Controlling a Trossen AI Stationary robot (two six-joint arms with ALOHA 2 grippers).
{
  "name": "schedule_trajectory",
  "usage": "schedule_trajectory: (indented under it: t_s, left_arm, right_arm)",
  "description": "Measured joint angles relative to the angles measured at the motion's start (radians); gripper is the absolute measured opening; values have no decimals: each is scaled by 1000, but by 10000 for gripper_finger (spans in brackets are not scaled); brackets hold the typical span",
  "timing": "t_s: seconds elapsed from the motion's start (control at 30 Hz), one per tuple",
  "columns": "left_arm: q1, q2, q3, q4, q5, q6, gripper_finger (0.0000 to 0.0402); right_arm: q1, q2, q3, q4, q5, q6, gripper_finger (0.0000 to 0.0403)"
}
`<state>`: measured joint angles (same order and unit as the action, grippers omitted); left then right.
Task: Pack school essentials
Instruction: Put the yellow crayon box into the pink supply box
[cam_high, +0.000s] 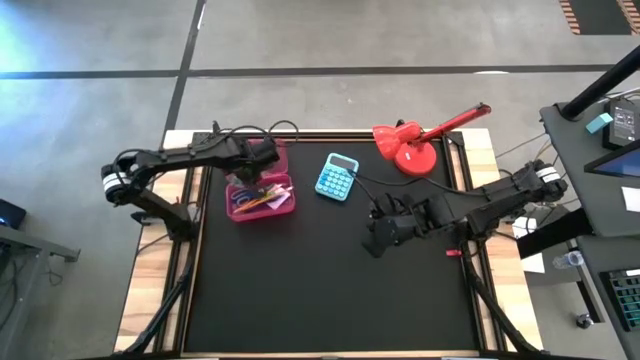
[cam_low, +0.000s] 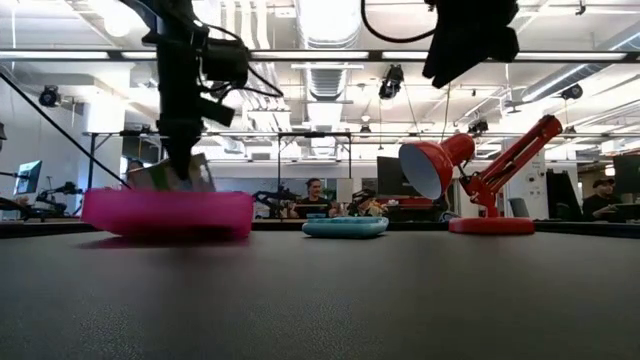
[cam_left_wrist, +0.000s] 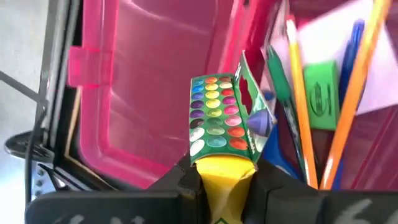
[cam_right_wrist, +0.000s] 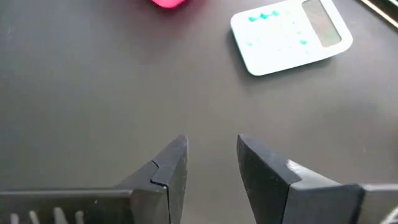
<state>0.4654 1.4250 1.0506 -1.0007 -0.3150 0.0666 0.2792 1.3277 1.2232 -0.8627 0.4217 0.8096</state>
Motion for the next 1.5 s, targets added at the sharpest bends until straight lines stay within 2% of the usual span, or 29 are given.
schedule_trajectory:
  t_s: [0.37, 0.8, 1.07, 1.17, 1.33, 1.5]
  left_arm:
    - [-30, 0, -43, -60, -5, -35, 42]
    - [-170, 13, -30, -74, -5, -73, 42]
    - [-236, 14, -30, -73, 44, -129, 46]
    - [-247, 14, -30, -62, 53, -190, 65]
    - [-255, 14, -27, -46, 68, -229, 118]
    - [-258, 14, -11, -14, 158, -260, 171]
  right_arm:
    - [-45, 0, 0, 0, -2, -11, 127]
    - [-44, 0, 0, 0, -2, -9, 127]
    - [-44, 0, 0, 0, -4, -21, 128]
    - [-44, 0, 0, 0, -10, -24, 126]
    - [-44, 0, 0, -1, -11, -26, 123]
    - [-44, 0, 0, -1, -11, -29, 123]
